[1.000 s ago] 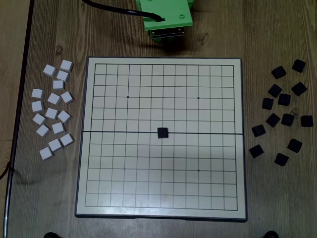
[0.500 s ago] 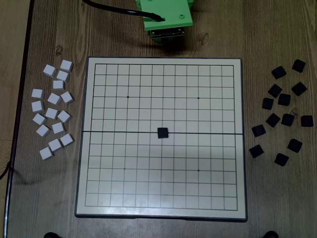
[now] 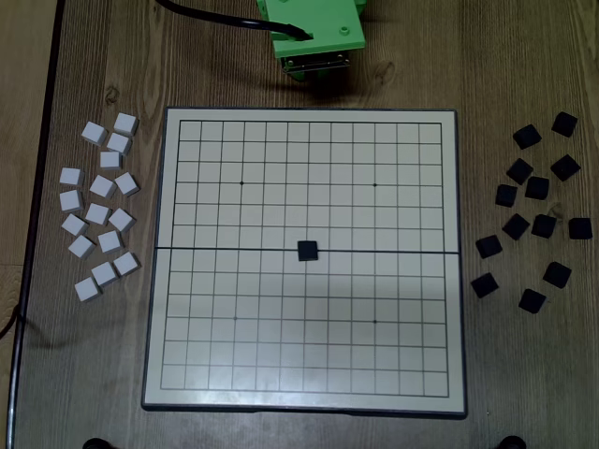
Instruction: Grasp a Black stone and put it on the board on position (0,0).
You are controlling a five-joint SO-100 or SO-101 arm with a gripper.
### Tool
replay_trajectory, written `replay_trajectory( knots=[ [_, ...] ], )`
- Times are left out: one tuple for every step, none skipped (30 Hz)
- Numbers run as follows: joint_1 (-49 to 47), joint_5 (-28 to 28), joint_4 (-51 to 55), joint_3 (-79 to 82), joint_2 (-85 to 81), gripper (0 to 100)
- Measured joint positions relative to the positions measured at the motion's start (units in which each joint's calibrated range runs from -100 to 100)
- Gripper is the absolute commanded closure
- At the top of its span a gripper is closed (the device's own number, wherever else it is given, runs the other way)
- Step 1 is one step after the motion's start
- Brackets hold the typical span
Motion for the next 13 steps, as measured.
replay_trajectory(
  knots=[
    [-0.2, 0.0, 0.0, 0.0, 0.0, 92],
    [-1.0, 0.0, 0.0, 0.0, 0.0, 92],
    [-1.8, 0.0, 0.0, 0.0, 0.0, 92],
    [-2.7, 0.0, 0.0, 0.0, 0.0, 92],
    [-3.6, 0.0, 0.0, 0.0, 0.0, 92],
    [-4.3, 0.0, 0.0, 0.0, 0.0, 92],
    [-5.1, 0.0, 0.0, 0.0, 0.0, 92],
    [-5.8, 0.0, 0.0, 0.0, 0.0, 92],
    [-6.6, 0.0, 0.0, 0.0, 0.0, 92],
    [-7.2, 0.0, 0.0, 0.0, 0.0, 92],
    [-7.9, 0.0, 0.0, 0.0, 0.0, 92],
    [-8.5, 0.0, 0.0, 0.0, 0.0, 92],
    [-9.1, 0.0, 0.0, 0.0, 0.0, 92]
  ],
)
